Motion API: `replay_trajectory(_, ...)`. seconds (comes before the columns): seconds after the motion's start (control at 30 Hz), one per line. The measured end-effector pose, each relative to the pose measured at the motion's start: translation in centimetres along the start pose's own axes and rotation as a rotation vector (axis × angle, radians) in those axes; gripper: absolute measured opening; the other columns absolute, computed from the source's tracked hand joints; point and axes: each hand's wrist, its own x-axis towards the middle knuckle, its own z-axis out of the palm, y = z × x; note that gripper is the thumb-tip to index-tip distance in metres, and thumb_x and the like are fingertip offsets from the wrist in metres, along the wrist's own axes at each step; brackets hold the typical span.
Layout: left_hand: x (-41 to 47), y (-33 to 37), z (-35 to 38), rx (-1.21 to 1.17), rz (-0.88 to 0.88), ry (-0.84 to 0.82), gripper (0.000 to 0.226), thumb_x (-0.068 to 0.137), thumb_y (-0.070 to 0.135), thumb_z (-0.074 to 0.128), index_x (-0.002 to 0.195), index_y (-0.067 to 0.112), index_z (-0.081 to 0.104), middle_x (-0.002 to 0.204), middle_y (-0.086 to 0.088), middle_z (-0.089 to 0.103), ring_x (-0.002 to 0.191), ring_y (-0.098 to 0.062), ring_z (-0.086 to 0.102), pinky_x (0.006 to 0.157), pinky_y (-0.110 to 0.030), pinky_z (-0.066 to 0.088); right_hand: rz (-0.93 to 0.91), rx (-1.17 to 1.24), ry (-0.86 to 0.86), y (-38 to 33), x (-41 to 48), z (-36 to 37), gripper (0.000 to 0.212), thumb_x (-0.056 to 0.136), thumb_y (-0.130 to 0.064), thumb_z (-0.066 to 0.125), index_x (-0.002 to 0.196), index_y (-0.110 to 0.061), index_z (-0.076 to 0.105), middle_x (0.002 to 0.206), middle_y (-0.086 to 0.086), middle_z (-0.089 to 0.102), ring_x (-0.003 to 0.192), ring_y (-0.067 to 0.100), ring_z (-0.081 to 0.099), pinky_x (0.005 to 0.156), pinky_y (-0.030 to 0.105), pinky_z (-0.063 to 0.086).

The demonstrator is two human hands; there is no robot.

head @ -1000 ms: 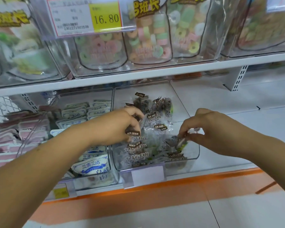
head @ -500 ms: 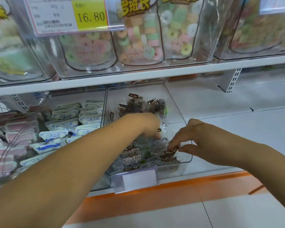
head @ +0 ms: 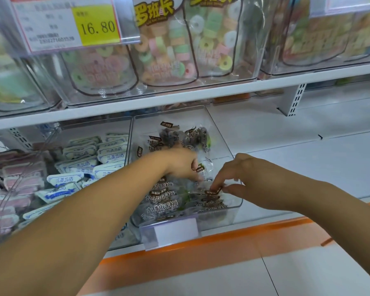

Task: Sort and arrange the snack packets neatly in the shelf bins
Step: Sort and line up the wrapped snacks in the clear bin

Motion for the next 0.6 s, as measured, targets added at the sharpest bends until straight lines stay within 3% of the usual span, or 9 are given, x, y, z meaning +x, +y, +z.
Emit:
replay_trajectory(0.13,0.1,0.0,0.0,0.003,-0.048,-0.062,0.046,0.093,0.048,0.053,0.121,0.011,0.059,0.111,-0.006,0.064,0.091,-0.018,0.059,0.085,-0.037,0.051,0.004,0.023,0.01,-0.1,-0.3,0.1,0.018,0.095,-0.035,0.055,0.1,-0.05,0.064,0.1,-0.026,0.06,0.096,-0.001,0.041,0.081,0.015,0.036)
replay_trajectory(0.23,-0.2,-0.1,-0.1,-0.064,-0.056,-0.085,0.046,0.093,0.05,0.052,0.115,0.012,0.062,0.102,-0.006,0.065,0.077,-0.015,0.056,0.073,-0.034,0.05,-0.001,0.022,0.026,-0.2,-0.4,0.2,0.017,0.094,-0.036,0.055,0.098,-0.05,0.063,0.097,-0.027,0.059,0.097,-0.002,0.041,0.081,0.015,0.036)
replay_trajectory(0.33,-1.4,-0.3,-0.5,-0.16,-0.036,-0.045,0.038,0.091,0.05,0.055,0.113,0.019,0.058,0.092,0.006,0.055,0.073,-0.008,0.049,0.063,-0.026,0.039,-0.012,0.015,0.015,-0.2,-0.4,0.2,0.016,0.094,-0.038,0.054,0.099,-0.05,0.064,0.101,-0.024,0.061,0.097,-0.003,0.041,0.082,0.016,0.035)
replay_trajectory(0.47,-2.4,-0.9,-0.3,-0.265,-0.001,0.118,0.018,0.089,0.042,0.063,0.096,0.028,0.055,0.093,0.009,0.057,0.081,-0.009,0.051,0.063,-0.025,0.035,0.006,0.002,0.057,-0.3,-0.8,-1.2,0.018,0.093,-0.04,0.054,0.097,-0.056,0.062,0.099,-0.015,0.053,0.09,0.001,0.048,0.084,0.021,0.038)
replay_trajectory(0.6,-3.6,-1.1,-1.3,-0.307,0.01,0.366,0.023,0.085,0.039,0.069,0.103,0.027,0.061,0.095,0.01,0.058,0.093,-0.014,0.055,0.077,-0.027,0.035,0.034,-0.097,0.126,-0.1,-0.5,-1.2,0.021,0.093,-0.042,0.053,0.105,-0.057,0.061,0.093,-0.009,0.047,0.091,0.01,0.046,0.084,0.025,0.038)
